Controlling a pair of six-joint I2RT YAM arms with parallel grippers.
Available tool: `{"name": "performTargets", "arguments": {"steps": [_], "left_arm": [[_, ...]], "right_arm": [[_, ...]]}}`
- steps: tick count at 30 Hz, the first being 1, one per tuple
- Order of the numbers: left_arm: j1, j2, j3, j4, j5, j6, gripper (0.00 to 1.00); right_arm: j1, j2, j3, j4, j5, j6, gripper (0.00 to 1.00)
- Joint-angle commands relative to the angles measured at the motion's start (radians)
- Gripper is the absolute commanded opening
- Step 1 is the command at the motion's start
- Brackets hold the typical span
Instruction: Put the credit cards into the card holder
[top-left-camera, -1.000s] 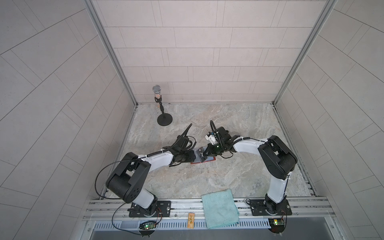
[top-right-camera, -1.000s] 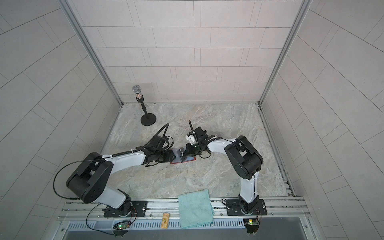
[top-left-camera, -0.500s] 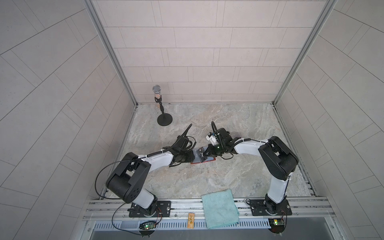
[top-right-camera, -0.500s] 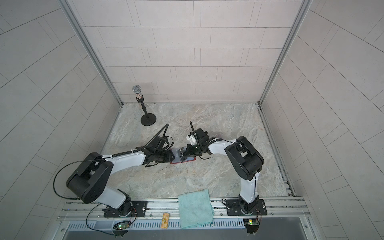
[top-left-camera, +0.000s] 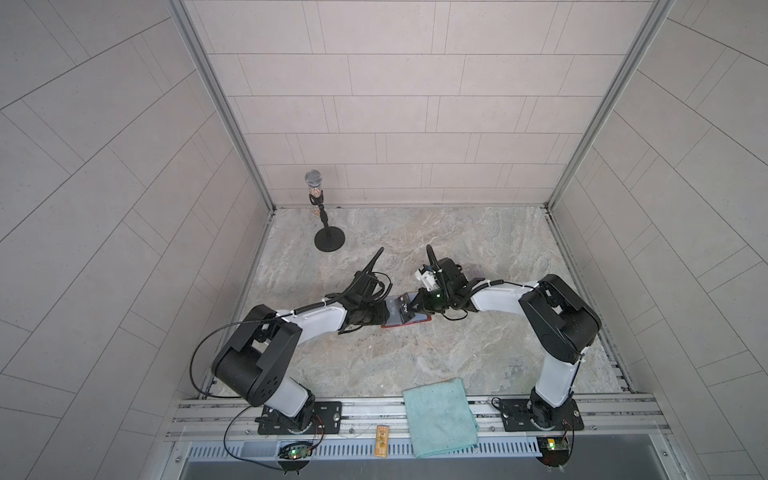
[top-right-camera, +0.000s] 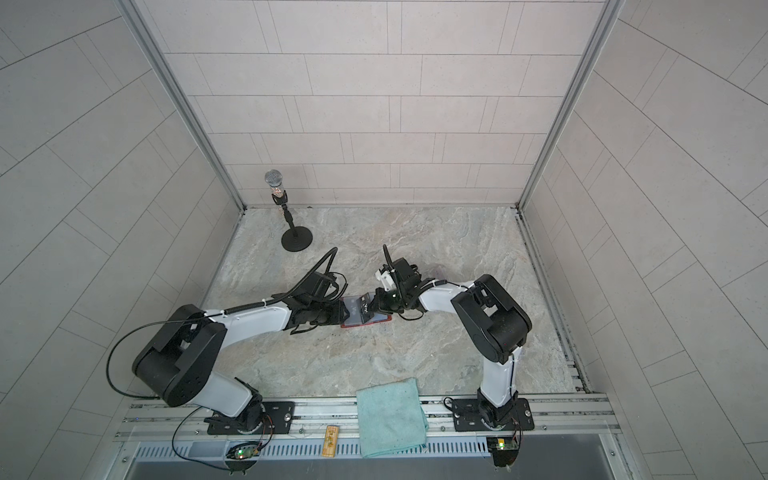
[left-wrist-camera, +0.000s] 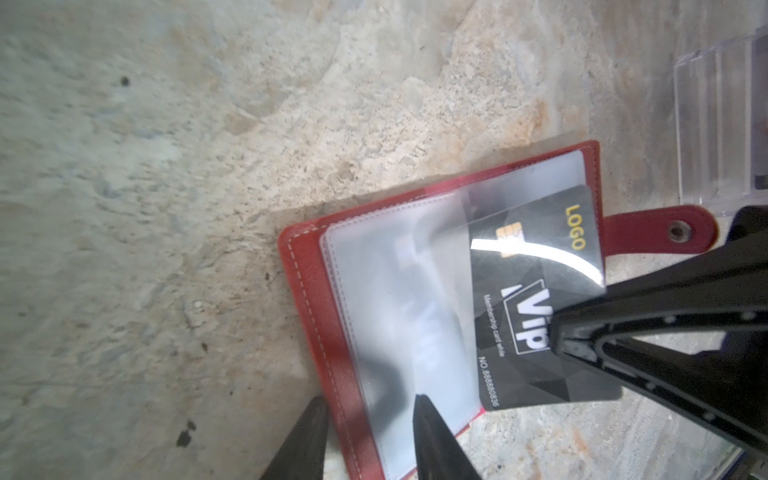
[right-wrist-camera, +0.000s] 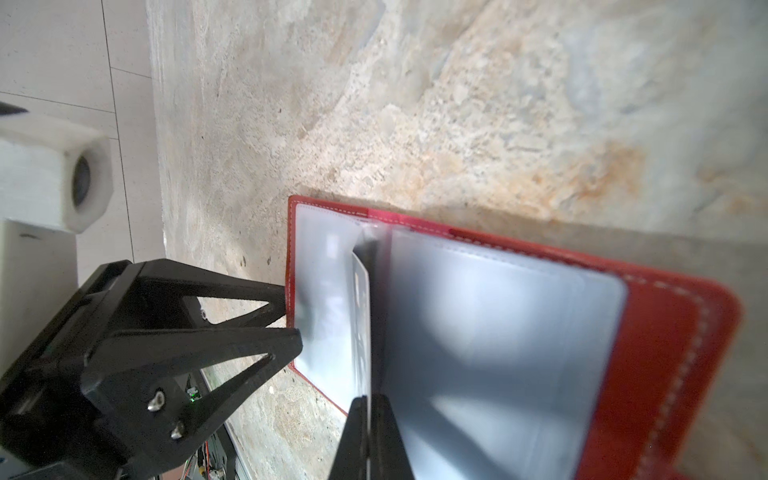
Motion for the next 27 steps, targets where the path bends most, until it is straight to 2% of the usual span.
{"name": "performTargets", "arguments": {"steps": [1,27], "left_arm": [[0.002,0.027,-0.033,-0.051,-0.021,-0.004,0.4],[0.002,0.036,-0.041,-0.042,-0.022,-0.006,0.4]], "right_arm": [[-0.004,0.003,-0.018,0.012,0.036,0.029,0.0],[0.003,0.042,-0.067,0.116,0.016,0.082,0.0]]}}
